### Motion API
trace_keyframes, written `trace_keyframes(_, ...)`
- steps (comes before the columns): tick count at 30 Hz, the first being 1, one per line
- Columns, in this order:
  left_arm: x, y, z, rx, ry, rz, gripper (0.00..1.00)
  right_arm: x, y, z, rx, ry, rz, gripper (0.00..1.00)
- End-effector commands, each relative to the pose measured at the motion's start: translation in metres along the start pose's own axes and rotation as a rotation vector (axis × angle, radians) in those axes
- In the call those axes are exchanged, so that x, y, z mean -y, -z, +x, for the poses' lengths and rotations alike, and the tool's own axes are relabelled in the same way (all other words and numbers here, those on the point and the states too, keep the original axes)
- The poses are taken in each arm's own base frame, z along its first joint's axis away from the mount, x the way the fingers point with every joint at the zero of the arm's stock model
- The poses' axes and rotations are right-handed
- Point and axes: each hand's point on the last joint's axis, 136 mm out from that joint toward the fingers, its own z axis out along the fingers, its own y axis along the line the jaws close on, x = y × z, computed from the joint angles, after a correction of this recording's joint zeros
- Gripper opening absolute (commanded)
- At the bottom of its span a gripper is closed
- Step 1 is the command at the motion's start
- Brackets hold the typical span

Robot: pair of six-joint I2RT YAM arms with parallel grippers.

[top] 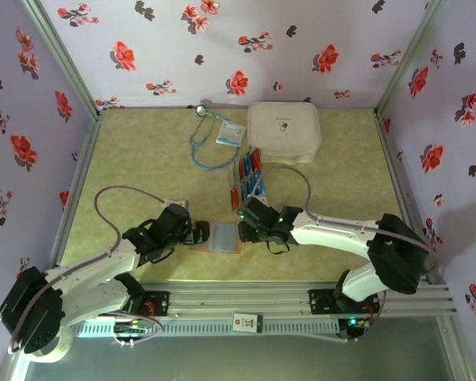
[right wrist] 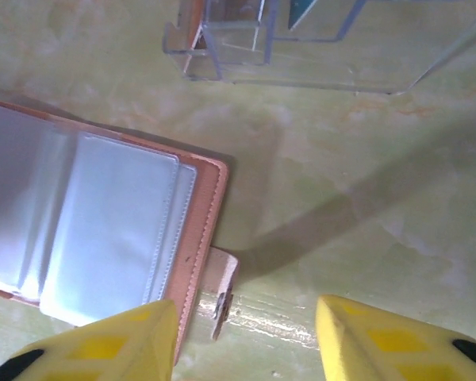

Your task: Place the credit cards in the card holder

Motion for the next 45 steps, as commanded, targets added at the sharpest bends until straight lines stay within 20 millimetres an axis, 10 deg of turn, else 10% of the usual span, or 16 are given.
trace_keyframes(1, 0.011, 0.0, -0.012, 0.016, -0.005, 0.029, 1.0, 0.005, -0.013, 0.001, -0.003, 0.004, 0.021, 0.46)
trace_keyframes(15, 0.021, -0.013, -0.009, -0.044, -0.023, 0.044, 1.0, 0.036, -0.015, -0.002, -0.001, -0.056, 0.032, 0.0)
trace_keyframes(23, 0.024, -0.015, -0.007, -0.055, -0.025, 0.051, 1.0, 0.072, -0.004, 0.004, 0.005, -0.091, 0.078, 0.01)
trace_keyframes(26, 0.024, -0.015, -0.006, -0.06, -0.026, 0.05, 1.0, 0.076, 0.003, 0.0, 0.01, -0.094, 0.08, 0.17)
trace_keyframes(37, 0.008, -0.022, 0.001, -0.082, 0.009, -0.029, 1.0, 0.036, 0.078, -0.064, 0.121, -0.002, -0.012, 0.45)
trace_keyframes(45, -0.009, -0.023, 0.001, -0.082, 0.052, -0.088, 1.0, 0.002, 0.064, -0.103, 0.045, 0.101, 0.005, 0.44)
